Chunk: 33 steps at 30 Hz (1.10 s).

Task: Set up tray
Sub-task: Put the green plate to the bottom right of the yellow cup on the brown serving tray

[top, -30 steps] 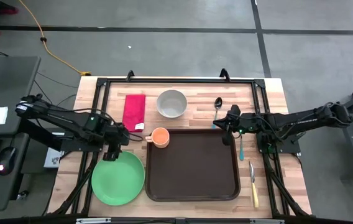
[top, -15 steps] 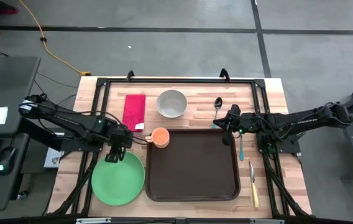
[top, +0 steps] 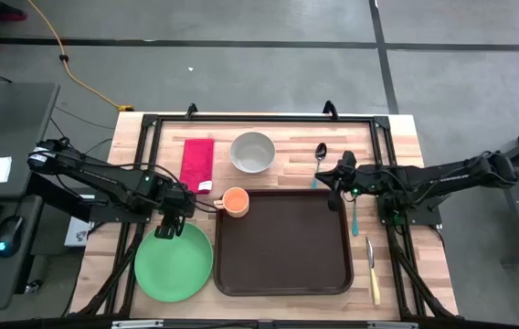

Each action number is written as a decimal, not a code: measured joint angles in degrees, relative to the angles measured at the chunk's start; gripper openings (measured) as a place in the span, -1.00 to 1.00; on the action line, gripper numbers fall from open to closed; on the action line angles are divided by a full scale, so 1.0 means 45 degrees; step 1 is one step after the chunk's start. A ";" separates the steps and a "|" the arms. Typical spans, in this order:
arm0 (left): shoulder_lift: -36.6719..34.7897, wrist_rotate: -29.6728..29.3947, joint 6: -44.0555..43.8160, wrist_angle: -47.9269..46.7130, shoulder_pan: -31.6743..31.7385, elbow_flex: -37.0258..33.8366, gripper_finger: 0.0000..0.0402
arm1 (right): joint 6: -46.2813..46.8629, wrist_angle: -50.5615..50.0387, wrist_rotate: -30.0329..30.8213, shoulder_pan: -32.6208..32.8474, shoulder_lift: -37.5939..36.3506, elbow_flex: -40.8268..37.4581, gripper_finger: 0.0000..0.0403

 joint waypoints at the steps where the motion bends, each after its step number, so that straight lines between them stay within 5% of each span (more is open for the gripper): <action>1: 0.0000 0.0000 0.0000 0.0000 0.0000 0.0000 0.03 | 0.0024 -0.0209 -0.0004 0.0000 -0.0291 0.0000 -1.00; 17: 0.0000 -0.0180 0.0188 -0.0010 -0.0004 0.0000 0.03 | 0.0381 -0.2718 0.0444 0.0000 -0.2958 0.0002 -1.00; 33: 0.0000 0.0500 0.0005 -0.0005 -0.0005 0.0000 0.03 | 0.0698 0.0224 -0.0103 0.0000 -0.5342 -0.2925 -1.00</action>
